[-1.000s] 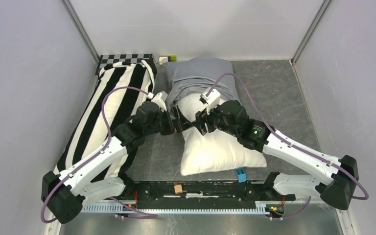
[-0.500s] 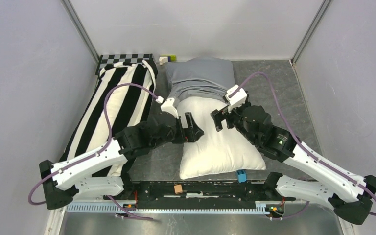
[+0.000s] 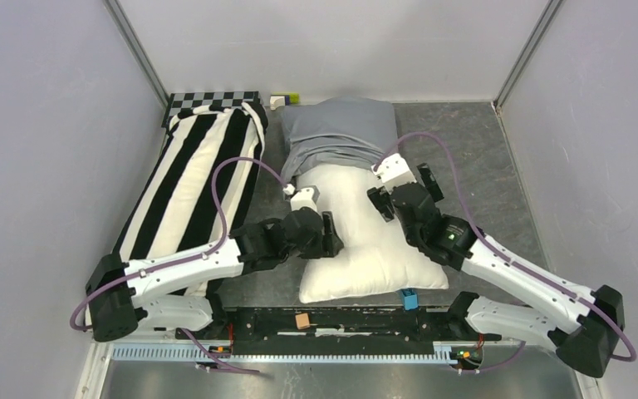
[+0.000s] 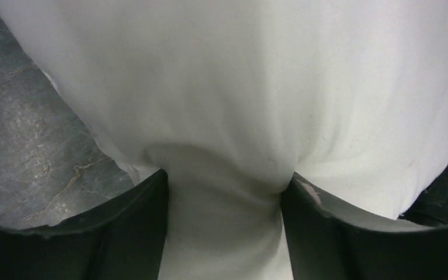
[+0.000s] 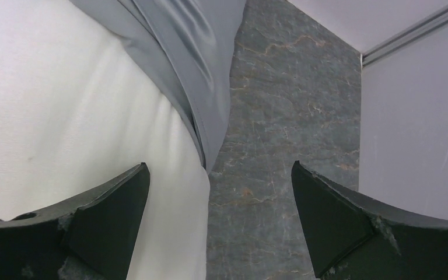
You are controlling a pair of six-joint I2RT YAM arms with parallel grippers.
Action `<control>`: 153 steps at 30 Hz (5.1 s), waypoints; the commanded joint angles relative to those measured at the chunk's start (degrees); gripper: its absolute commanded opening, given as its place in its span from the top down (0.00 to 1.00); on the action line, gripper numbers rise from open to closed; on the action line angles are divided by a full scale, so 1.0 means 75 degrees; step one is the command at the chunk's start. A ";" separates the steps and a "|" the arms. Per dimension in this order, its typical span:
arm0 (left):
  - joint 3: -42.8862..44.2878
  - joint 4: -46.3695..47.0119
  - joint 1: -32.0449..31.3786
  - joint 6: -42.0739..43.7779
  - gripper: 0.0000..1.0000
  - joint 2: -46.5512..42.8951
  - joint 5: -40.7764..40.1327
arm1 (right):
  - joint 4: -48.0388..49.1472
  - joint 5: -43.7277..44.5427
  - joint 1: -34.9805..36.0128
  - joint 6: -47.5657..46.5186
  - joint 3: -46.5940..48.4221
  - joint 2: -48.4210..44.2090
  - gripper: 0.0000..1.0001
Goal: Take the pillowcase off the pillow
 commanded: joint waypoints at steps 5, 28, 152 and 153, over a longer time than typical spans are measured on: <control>-0.1343 0.1315 0.1417 0.0591 0.91 -0.1297 0.0985 | 0.0834 0.0601 -0.0016 -0.0510 0.0414 0.0894 0.02; 0.0632 -0.2634 0.1853 0.1370 0.98 -0.3593 0.0542 | 0.2947 0.0796 -0.1965 -0.1342 0.1468 0.3994 0.02; 0.2577 -0.2782 0.1841 0.2710 0.98 -0.0127 0.2865 | 0.3359 -0.8461 -0.4055 0.1514 0.1034 0.4223 0.02; 0.2634 -0.2693 0.1843 0.2709 0.98 0.0016 0.2753 | 0.3069 -0.8658 -0.4054 0.1436 0.0831 0.4031 0.02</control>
